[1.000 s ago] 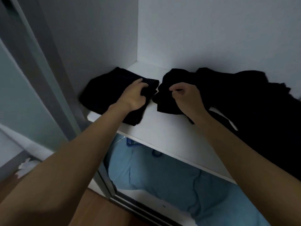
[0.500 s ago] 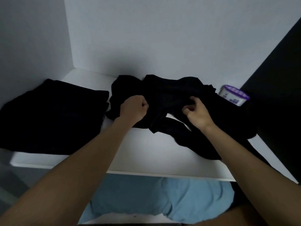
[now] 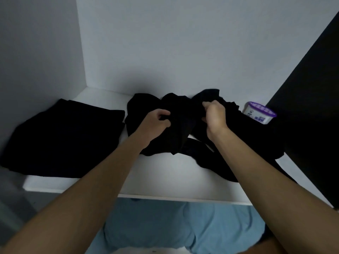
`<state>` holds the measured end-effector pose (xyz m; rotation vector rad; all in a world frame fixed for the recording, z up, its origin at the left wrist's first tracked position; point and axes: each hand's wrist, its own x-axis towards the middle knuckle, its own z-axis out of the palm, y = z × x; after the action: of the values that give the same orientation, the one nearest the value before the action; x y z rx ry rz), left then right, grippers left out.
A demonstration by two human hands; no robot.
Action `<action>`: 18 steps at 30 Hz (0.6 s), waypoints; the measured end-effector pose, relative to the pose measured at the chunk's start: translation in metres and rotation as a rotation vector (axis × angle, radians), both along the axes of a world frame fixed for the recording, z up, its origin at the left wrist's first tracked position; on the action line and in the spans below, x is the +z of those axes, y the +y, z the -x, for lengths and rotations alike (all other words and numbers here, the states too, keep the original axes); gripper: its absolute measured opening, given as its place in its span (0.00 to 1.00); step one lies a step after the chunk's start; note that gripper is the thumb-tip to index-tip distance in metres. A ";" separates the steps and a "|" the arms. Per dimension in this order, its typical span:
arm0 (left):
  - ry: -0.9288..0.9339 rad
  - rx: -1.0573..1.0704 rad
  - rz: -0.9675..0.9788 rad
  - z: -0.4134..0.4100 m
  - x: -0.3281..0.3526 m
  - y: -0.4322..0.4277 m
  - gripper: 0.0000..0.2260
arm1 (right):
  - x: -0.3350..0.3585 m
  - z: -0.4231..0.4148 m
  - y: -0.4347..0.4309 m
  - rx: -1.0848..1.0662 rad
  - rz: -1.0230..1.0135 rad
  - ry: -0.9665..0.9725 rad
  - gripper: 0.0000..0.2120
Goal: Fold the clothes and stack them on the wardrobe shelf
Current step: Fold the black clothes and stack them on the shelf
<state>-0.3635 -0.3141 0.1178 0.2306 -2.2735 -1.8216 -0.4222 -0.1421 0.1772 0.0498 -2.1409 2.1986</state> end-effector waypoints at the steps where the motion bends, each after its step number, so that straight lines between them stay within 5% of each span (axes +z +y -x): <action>1: -0.030 -0.032 -0.186 -0.006 0.005 0.004 0.08 | 0.005 -0.010 0.005 0.062 0.016 0.060 0.14; 4: -0.111 -0.137 -0.690 -0.023 0.022 0.022 0.22 | 0.009 -0.045 0.035 0.283 0.072 0.176 0.09; 6: -0.088 -0.199 -0.820 -0.029 0.031 0.039 0.28 | -0.002 -0.065 0.062 0.464 0.127 0.122 0.15; 8: -0.069 -0.240 -0.880 -0.037 0.039 0.064 0.23 | -0.022 -0.084 0.089 0.554 0.074 0.038 0.15; 13: -0.130 -0.017 -0.679 -0.060 0.036 0.135 0.15 | -0.067 -0.112 0.167 0.583 -0.295 -0.117 0.11; 18: -0.133 -0.047 -0.539 -0.095 0.006 0.185 0.11 | -0.078 -0.118 0.232 0.519 0.178 -0.533 0.25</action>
<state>-0.2681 -0.1294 0.1238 0.3949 -1.8242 -2.4792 -0.3044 0.0896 0.0994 0.0089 -2.3776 2.9758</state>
